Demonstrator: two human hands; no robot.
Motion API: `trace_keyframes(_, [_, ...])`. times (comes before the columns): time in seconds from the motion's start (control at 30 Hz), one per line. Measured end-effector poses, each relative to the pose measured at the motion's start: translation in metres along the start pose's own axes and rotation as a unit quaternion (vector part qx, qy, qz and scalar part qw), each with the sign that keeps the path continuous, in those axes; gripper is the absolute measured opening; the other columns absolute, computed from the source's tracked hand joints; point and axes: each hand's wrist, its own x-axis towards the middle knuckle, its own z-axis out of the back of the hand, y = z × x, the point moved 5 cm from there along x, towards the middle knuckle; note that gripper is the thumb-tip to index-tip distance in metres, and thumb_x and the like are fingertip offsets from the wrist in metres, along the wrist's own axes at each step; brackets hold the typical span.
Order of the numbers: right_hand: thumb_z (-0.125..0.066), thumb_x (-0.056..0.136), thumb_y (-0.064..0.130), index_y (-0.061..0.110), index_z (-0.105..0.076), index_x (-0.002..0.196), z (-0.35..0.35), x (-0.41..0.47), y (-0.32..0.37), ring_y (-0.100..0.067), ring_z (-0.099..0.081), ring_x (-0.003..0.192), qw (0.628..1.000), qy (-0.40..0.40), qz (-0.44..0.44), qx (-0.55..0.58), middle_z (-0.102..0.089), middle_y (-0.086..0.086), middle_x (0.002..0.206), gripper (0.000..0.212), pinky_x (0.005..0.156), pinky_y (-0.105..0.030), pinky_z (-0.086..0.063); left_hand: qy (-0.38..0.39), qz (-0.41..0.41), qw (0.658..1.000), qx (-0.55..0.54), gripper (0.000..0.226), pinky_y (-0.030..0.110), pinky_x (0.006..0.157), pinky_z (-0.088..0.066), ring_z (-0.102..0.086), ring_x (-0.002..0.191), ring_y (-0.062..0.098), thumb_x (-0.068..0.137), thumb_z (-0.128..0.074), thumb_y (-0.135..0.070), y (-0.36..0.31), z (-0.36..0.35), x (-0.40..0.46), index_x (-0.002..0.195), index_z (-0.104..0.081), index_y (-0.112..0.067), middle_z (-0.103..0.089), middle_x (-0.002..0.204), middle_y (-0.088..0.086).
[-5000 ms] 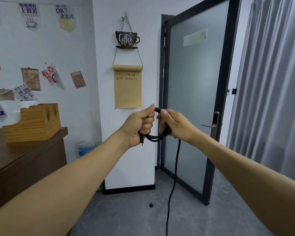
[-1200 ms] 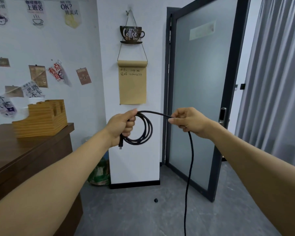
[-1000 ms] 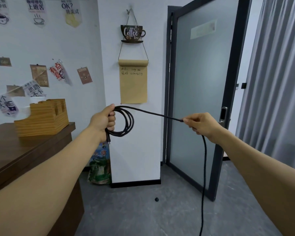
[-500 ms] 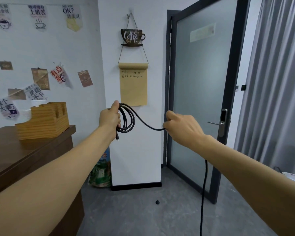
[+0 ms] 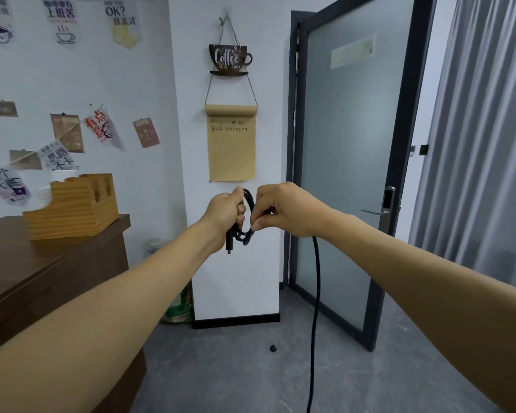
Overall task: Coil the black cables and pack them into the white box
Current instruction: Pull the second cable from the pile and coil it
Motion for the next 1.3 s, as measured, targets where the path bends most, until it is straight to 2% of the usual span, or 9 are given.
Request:
trace_keyframes(0.1, [-0.076,0.076,0.012,0.009,-0.070,0.082,0.001,0.000,0.000,-0.010,-0.056,0.075,0.996,-0.026,-0.026,0.077,-0.059,0.006,0.078,0.009,0.079,-0.029,-0.048,0.032,-0.009,0.999,0.041,0.040,0.025,0.055,-0.034,-0.036,0.051,0.014,0.101,-0.036,-0.021,-0.001,-0.009,-0.008,0.063,-0.042,-0.013,-0.043,0.048,-0.003])
trace_keyframes(0.23, [-0.080,0.070,0.014,0.010,-0.062,0.076,0.000,0.002,-0.003,-0.021,-0.062,0.082,0.995,-0.043,-0.049,0.080,-0.069,-0.006,0.086,0.019,0.080,-0.037,-0.052,0.074,-0.014,0.992,0.099,0.031,0.023,0.052,-0.037,-0.042,0.051,0.016,0.093,-0.035,-0.007,0.000,-0.019,-0.022,0.065,-0.047,-0.008,-0.047,0.055,0.006])
trace_keyframes(0.37, [-0.087,0.061,0.027,0.015,-0.055,0.074,0.007,0.001,-0.011,-0.011,-0.049,0.061,0.991,-0.078,-0.096,0.059,-0.054,0.006,0.066,0.037,0.062,-0.030,-0.045,0.107,-0.012,0.987,0.116,0.045,0.022,0.051,-0.037,-0.040,0.044,0.013,0.100,-0.036,-0.026,0.006,-0.021,-0.026,0.058,-0.043,-0.013,-0.045,0.051,0.000])
trace_keyframes(0.53, [-0.087,0.057,0.040,0.013,-0.052,0.060,0.004,0.001,-0.026,-0.016,-0.042,0.054,0.980,-0.048,-0.165,0.101,-0.049,-0.001,0.057,0.044,0.053,-0.029,-0.037,0.155,0.015,0.984,0.091,0.048,0.024,0.051,-0.028,-0.027,0.040,0.009,0.103,-0.031,-0.029,0.008,-0.022,-0.030,0.056,-0.032,-0.019,-0.033,0.047,-0.007])
trace_keyframes(0.67, [-0.084,0.067,0.027,0.009,-0.054,0.063,-0.003,-0.005,-0.033,-0.015,-0.036,0.050,0.965,0.033,-0.156,0.210,-0.044,-0.003,0.055,0.034,0.051,-0.025,-0.031,0.215,0.031,0.968,0.125,0.049,0.019,0.047,-0.024,-0.020,0.044,0.009,0.099,-0.031,-0.051,0.007,-0.023,-0.036,0.060,-0.034,-0.021,-0.028,0.051,-0.007])
trace_keyframes(0.77, [-0.075,0.076,0.009,0.008,-0.055,0.066,-0.009,-0.010,-0.041,-0.013,-0.038,0.048,0.953,0.050,-0.152,0.256,-0.046,-0.007,0.058,0.022,0.050,-0.022,-0.034,0.236,0.019,0.956,0.172,0.045,0.019,0.045,-0.019,-0.016,0.046,0.010,0.091,-0.053,-0.047,0.006,-0.021,-0.039,0.060,-0.031,-0.022,-0.022,0.050,-0.008])
trace_keyframes(0.9, [-0.075,0.078,0.018,0.009,-0.056,0.069,-0.012,-0.016,-0.054,-0.011,-0.037,0.046,0.946,0.026,-0.174,0.272,-0.046,-0.001,0.052,0.022,0.050,-0.020,-0.033,0.208,0.009,0.963,0.171,0.046,0.019,0.044,-0.018,-0.017,0.044,0.009,0.090,-0.058,-0.040,0.006,-0.016,-0.036,0.052,-0.040,-0.024,-0.022,0.049,-0.009])
trace_keyframes(1.03, [-0.069,0.083,0.026,0.008,-0.056,0.075,-0.011,-0.027,-0.078,-0.011,-0.036,0.050,0.915,-0.042,-0.204,0.346,-0.044,0.003,0.052,0.024,0.050,-0.021,-0.033,0.164,0.023,0.983,0.082,0.046,0.016,0.039,-0.017,-0.015,0.041,0.006,0.091,-0.053,-0.046,0.005,0.005,-0.027,0.060,-0.027,-0.023,-0.020,0.047,-0.011])
trace_keyframes(1.3, [-0.064,0.087,0.027,0.013,-0.062,0.071,-0.015,-0.051,-0.111,-0.012,-0.036,0.052,0.881,-0.111,-0.260,0.379,-0.048,-0.002,0.061,0.021,0.053,-0.024,-0.032,0.066,0.042,0.994,-0.074,0.043,0.016,0.036,-0.018,-0.016,0.035,0.004,0.090,-0.054,-0.047,0.007,0.041,-0.006,0.063,-0.032,-0.023,-0.021,0.044,-0.011])
